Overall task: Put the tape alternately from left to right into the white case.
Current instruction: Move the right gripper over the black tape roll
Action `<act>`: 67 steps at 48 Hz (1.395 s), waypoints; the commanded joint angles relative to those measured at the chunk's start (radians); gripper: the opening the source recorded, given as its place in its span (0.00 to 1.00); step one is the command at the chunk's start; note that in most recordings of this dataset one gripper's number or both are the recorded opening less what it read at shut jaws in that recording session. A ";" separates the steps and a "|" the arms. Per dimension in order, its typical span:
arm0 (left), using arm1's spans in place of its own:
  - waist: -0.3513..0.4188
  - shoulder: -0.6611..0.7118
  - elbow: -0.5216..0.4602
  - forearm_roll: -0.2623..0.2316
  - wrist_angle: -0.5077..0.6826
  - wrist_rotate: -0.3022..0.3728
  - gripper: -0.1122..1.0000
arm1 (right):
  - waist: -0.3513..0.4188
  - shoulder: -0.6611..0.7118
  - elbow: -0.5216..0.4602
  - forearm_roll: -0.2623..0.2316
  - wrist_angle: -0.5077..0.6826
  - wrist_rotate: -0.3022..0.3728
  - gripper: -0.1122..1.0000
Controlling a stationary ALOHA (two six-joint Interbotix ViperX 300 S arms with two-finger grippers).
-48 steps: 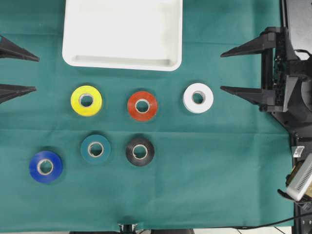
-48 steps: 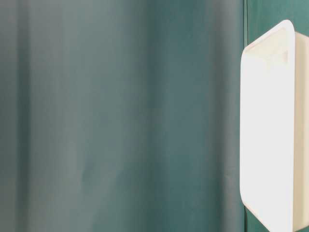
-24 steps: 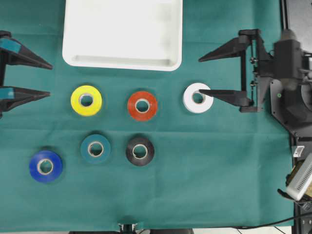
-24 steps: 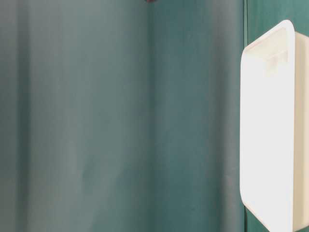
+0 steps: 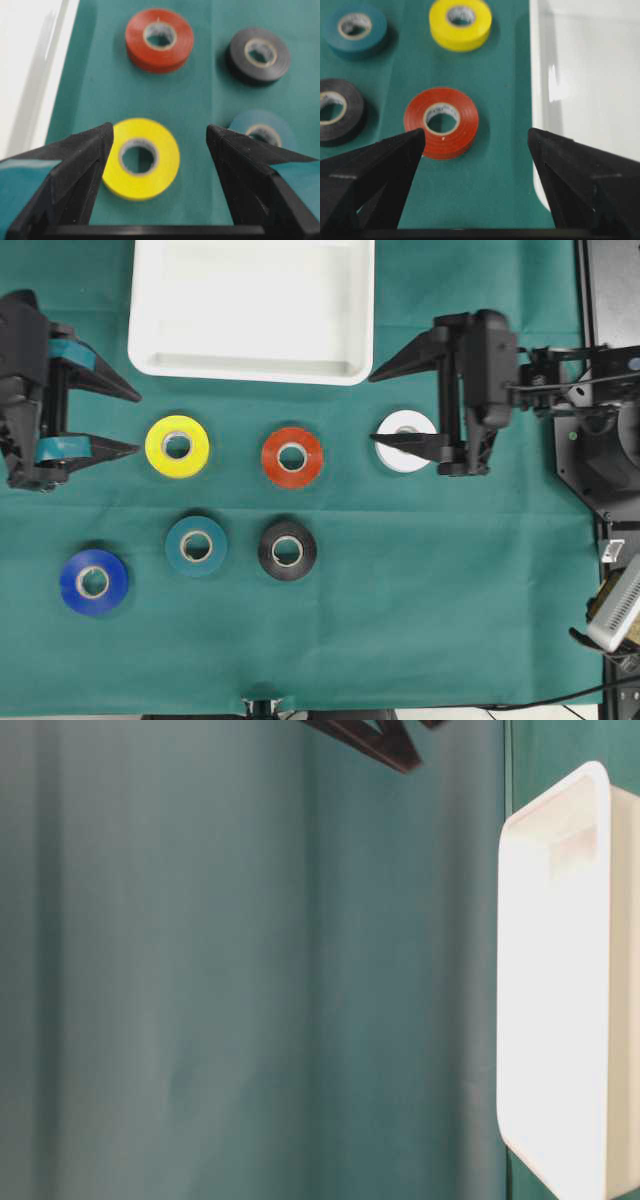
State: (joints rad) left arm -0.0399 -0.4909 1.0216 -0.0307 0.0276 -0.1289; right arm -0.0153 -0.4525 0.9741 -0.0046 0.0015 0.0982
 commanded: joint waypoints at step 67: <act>0.006 0.048 -0.044 -0.002 0.023 0.000 0.84 | 0.101 0.249 -0.175 -0.020 0.023 0.003 0.65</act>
State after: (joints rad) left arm -0.0368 -0.4357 0.9956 -0.0307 0.0552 -0.1289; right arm 0.0629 -0.2102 0.8345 -0.0261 0.0322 0.0982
